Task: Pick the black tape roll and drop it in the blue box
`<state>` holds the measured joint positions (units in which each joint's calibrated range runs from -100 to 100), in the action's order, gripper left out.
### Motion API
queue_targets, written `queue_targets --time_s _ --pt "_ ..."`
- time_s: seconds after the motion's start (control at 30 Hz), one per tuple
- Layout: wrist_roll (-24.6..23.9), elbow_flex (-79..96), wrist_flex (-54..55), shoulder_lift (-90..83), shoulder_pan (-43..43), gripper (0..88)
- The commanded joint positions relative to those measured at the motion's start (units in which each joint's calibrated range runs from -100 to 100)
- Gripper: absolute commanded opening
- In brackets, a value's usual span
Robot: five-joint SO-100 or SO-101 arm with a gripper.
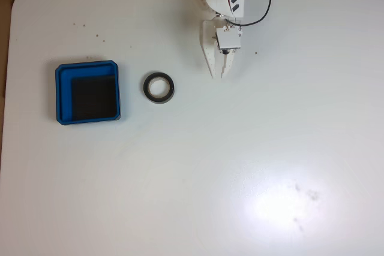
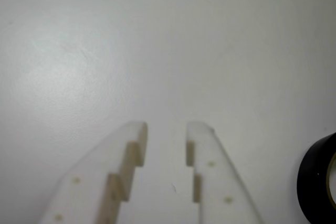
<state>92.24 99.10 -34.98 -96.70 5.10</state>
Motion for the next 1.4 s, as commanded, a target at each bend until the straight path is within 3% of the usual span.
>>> queue_targets --time_s 0.0,0.6,1.37 --pt "0.1 0.7 0.0 -0.3 0.4 1.1" --pt "-0.1 0.6 0.0 -0.2 1.0 1.1" --pt "-0.1 0.6 0.0 0.0 24.4 1.1"
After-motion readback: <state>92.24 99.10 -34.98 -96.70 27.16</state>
